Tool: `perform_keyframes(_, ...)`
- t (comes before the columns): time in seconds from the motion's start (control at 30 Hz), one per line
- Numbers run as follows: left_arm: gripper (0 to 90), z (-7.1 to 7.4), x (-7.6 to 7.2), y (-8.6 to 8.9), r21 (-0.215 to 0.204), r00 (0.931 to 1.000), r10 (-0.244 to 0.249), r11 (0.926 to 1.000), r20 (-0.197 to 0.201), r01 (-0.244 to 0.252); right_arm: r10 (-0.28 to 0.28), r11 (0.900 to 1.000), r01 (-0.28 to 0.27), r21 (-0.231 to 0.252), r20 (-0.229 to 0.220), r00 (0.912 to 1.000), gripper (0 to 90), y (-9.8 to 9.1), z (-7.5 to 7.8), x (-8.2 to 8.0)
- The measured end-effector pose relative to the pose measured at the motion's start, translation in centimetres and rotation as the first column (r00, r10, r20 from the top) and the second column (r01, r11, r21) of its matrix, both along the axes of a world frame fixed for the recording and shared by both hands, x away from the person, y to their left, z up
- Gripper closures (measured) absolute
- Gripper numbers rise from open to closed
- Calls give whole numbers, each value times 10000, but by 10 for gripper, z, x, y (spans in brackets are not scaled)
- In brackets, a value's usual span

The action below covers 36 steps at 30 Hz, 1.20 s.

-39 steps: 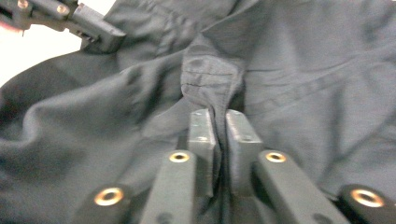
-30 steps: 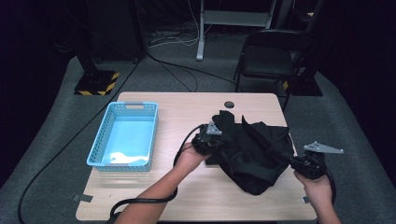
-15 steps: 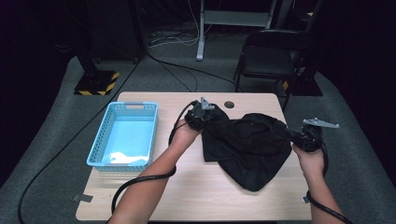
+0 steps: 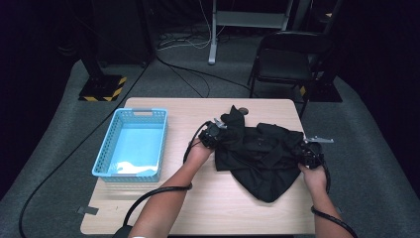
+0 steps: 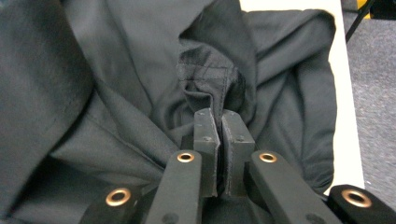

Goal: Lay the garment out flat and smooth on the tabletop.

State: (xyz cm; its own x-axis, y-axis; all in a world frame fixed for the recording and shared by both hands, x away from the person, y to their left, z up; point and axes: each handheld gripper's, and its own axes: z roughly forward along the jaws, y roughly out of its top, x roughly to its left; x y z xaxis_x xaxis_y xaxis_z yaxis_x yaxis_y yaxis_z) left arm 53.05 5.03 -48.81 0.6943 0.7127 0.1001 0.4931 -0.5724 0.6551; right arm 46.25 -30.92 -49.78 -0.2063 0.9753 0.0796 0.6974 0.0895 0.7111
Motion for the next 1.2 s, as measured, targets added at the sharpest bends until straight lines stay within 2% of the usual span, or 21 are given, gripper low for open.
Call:
perform_keyframes(0.07, 887, -2, -3, 0, 64, 10000, -90, 9999, 3, 90, 55, 10000, -56, -50, -179, 9998, 862, 1, -7, 0)
perform_keyframes(0.13, 887, -3, -7, 2, 70, 9998, -199, 9998, 29, 198, 55, 9999, -51, 154, -249, 9997, 862, 1, -12, 0)
perform_keyframes(0.23, 887, -5, -12, 8, -84, 9996, -250, 9997, -134, 249, 68, 9987, -55, 510, -254, 9997, 862, 0, -15, -2)
perform_keyframes(0.33, 887, -8, -21, 14, -106, 9992, -303, 9995, -279, 300, 231, 9980, -214, 599, -262, 9994, 862, 2, -15, -3)
perform_keyframes(0.5, 887, -14, -40, 24, 314, 9981, -525, 9981, -317, 535, 817, 9946, -800, 658, -229, 9964, 862, 12, -17, -10)
perform_keyframes(0.63, 886, -15, -59, 38, 265, 9961, -615, 9976, -639, 633, 1432, 9886, -1418, 514, -248, 9894, 862, 20, -17, -19)
perform_keyframes(0.8, 887, -16, -89, 55, 519, 9913, -999, 9932, -853, 1045, 2311, 9720, -2293, 520, -318, 9724, 861, 33, -17, -36)
perform_keyframes(0.9, 886, -16, -104, 66, 457, 9884, -1101, 9923, -1047, 1153, 2828, 9579, -2804, 618, -339, 9586, 861, 40, -18, -50)
perform_keyframes(1.0, 886, -16, -119, 80, 216, 9849, -1154, 9926, -1288, 1191, 3267, 9431, -3227, 804, -424, 9442, 861, 47, -18, -59)
perform_keyframes(1.2, 886, -18, -142, 96, 107, 9872, -1079, 9939, -1173, 1099, 3830, 9229, -3803, 611, -420, 9228, 861, 62, -18, -70)
